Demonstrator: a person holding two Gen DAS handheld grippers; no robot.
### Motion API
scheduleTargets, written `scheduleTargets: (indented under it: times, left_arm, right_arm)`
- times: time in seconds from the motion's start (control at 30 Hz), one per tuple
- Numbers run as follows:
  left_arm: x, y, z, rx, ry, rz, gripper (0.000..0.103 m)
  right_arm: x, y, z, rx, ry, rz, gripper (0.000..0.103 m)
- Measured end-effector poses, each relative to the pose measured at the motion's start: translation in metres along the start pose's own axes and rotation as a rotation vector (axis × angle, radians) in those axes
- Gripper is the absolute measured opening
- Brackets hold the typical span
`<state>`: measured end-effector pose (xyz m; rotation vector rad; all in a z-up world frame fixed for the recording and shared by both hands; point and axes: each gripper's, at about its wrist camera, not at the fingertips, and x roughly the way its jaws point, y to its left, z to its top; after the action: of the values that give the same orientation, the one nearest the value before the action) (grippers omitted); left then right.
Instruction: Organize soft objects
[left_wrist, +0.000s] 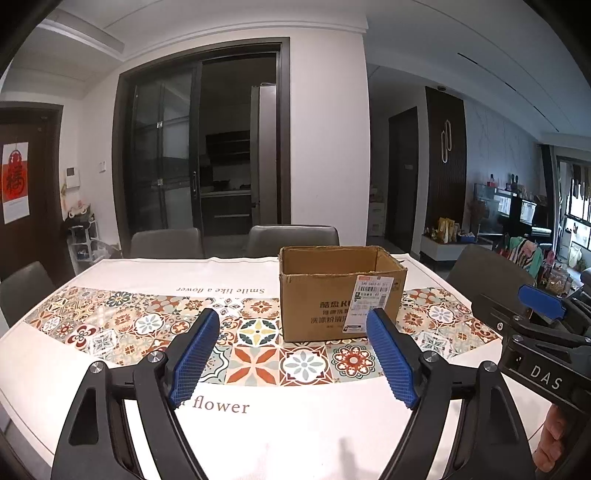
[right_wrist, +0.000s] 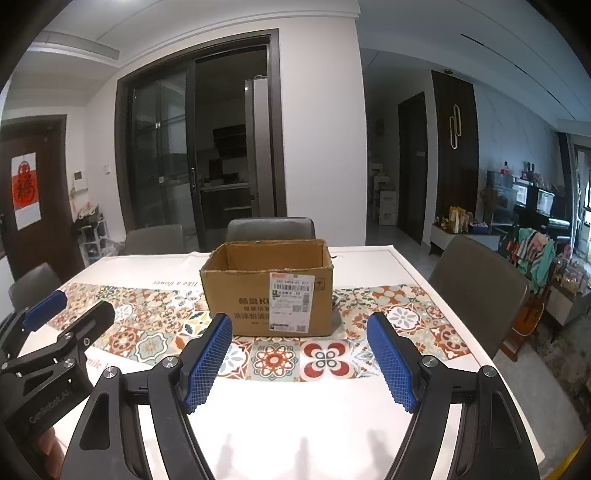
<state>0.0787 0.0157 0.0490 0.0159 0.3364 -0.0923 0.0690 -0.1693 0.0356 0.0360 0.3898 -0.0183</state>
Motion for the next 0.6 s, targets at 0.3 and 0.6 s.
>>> scheduleTargets:
  times: [0.3,0.6]
  left_arm:
    - [-0.0031,-0.0009,-0.0037,0.008,0.0,-0.004,0.085]
    - [-0.0053,-0.0046,-0.0034,0.011,-0.003,-0.007,0.087]
  right_arm:
    - [-0.0041,-0.0002,-0.0039,-0.004,0.0,0.007,0.076]
    - [-0.0056,-0.0023,-0.0052,-0.001,0.0,0.006,0.076]
